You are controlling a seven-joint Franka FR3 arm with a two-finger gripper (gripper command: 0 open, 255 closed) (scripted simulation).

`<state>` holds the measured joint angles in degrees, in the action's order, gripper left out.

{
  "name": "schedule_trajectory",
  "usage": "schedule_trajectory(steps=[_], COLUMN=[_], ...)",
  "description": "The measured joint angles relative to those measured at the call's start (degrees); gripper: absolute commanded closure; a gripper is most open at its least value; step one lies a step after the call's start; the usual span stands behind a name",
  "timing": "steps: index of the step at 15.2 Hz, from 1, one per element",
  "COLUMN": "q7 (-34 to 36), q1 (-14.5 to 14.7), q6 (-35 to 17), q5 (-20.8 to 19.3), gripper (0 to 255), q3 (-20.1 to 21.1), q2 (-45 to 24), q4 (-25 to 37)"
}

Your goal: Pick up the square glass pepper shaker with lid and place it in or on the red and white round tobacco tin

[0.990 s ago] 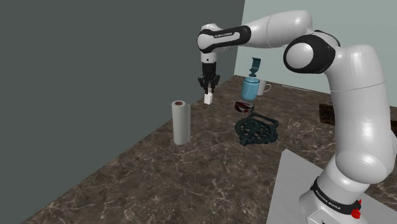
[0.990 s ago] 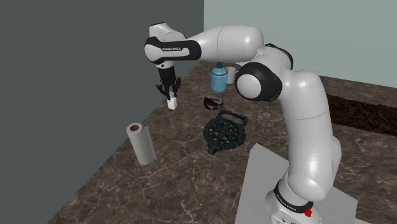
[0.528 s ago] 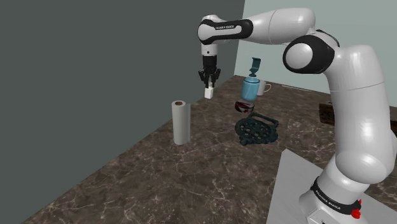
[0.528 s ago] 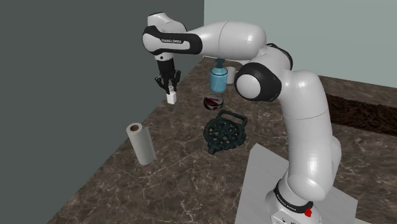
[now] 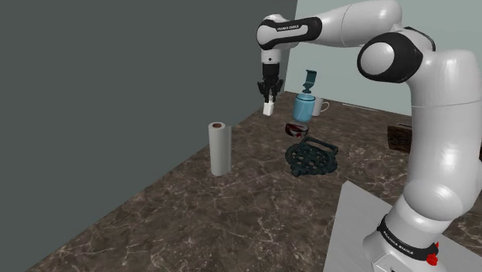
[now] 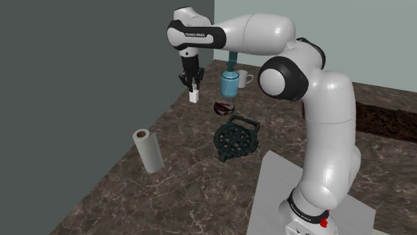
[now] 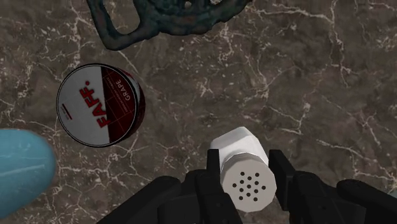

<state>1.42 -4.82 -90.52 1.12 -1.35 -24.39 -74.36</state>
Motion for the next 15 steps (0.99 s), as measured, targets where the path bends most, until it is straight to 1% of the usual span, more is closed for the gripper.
schedule_trajectory(steps=[2,4,5,10,14,15], q7=[-2.3,-4.5,-5.8,-11.6,-16.4,-17.0], q1=[-1.6,-3.2,-4.0,-7.9,-11.3,-11.6], q6=[-0.1,1.1,0.8,0.2,2.0,1.6], q5=[-0.1,-0.1,-0.2,-0.4,-0.5,-0.5], gripper=[255,255,255,255,255,255], q3=[-0.7,-1.5,-1.9,-3.8,-5.5,-5.7], q2=[0.9,0.9,2.0,3.8,3.2,3.4], q4=[-1.0,0.2,-1.3,-3.7,-1.2,-1.7])
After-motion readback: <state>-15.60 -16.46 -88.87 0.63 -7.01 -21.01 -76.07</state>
